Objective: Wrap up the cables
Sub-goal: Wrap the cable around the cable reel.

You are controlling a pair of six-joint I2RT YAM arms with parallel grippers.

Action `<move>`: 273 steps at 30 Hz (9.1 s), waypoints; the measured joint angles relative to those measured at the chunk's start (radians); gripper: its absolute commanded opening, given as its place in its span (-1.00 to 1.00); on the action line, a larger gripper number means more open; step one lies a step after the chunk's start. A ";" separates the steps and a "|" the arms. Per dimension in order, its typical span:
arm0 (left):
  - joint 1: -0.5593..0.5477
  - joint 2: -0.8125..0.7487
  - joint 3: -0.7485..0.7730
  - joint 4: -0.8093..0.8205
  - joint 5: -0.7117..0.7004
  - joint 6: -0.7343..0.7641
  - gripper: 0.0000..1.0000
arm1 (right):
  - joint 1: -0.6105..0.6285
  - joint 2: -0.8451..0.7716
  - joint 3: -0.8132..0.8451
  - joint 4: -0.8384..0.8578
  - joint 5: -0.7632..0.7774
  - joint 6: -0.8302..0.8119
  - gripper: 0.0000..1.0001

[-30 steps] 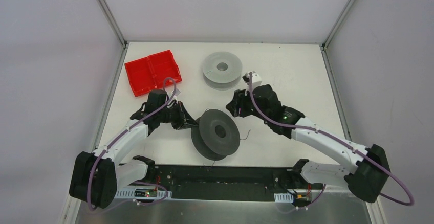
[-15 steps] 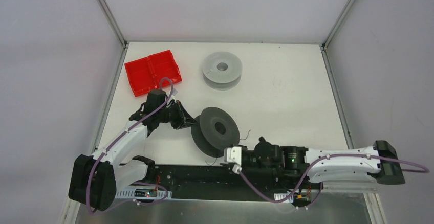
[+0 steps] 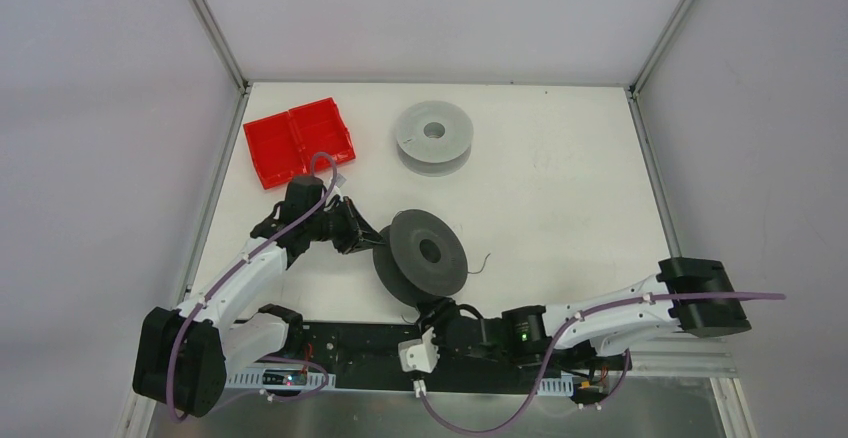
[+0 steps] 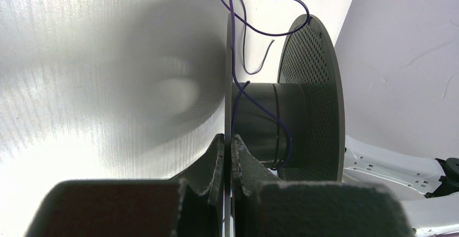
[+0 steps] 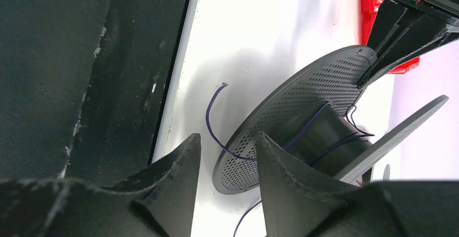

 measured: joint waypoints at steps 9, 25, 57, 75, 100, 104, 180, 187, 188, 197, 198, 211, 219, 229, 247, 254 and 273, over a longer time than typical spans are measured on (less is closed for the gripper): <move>0.000 -0.006 0.000 -0.004 -0.001 0.000 -1.00 | 0.016 0.074 0.022 0.034 0.061 -0.039 -0.51; 0.000 -0.006 0.004 -0.019 -0.003 0.003 -1.00 | 0.002 0.113 0.043 0.187 0.143 0.060 -1.00; 0.000 -0.043 -0.035 0.001 -0.029 0.023 -0.38 | -0.135 0.383 0.188 0.293 0.387 0.430 -1.00; 0.000 -0.115 -0.195 0.079 -0.156 -0.029 -0.31 | -0.166 0.452 0.186 0.375 0.439 0.530 -1.00; 0.000 -0.040 -0.085 0.058 -0.183 0.114 -0.20 | -0.403 -0.430 0.672 -0.010 0.555 0.325 -1.00; 0.000 -0.007 -0.035 0.058 -0.185 0.139 -0.18 | -0.478 -0.376 0.784 -0.001 0.524 0.221 -1.00; -0.288 -0.003 0.399 -0.278 -0.533 0.532 -1.00 | -1.357 0.080 1.515 -0.412 0.099 0.322 -1.00; -0.294 0.004 0.405 -0.281 -0.545 0.555 -1.00 | -1.357 0.056 1.514 -0.387 0.088 0.318 -1.00; -0.294 0.004 0.405 -0.281 -0.546 0.556 -1.00 | -1.357 0.056 1.509 -0.386 0.087 0.318 -1.00; -0.294 0.004 0.405 -0.283 -0.548 0.559 -1.00 | -1.364 0.117 1.574 -0.379 0.104 0.313 -1.00; -0.295 0.004 0.405 -0.283 -0.548 0.560 -1.00 | -1.364 0.121 1.585 -0.377 0.104 0.312 -1.00; -0.295 0.006 0.407 -0.287 -0.559 0.560 -1.00 | -1.371 0.107 1.579 -0.340 0.113 0.311 -1.00; -0.295 0.019 0.428 -0.318 -0.593 0.559 -1.00 | -1.375 0.140 1.662 -0.249 0.145 0.277 -1.00; -0.294 0.019 0.436 -0.317 -0.553 0.597 -1.00 | -1.376 -0.182 1.178 -0.214 0.018 0.449 -1.00; -0.380 0.142 0.568 -0.402 -0.715 0.636 -1.00 | -1.379 -0.518 0.476 -0.573 0.019 0.819 -1.00; -0.387 0.209 0.627 -0.441 -0.731 0.618 -0.93 | -1.379 -0.533 0.463 -0.594 0.001 0.849 -1.00; -0.332 0.068 0.667 -0.498 -0.883 0.639 -0.09 | -1.379 -0.532 0.463 -0.597 -0.066 0.858 -1.00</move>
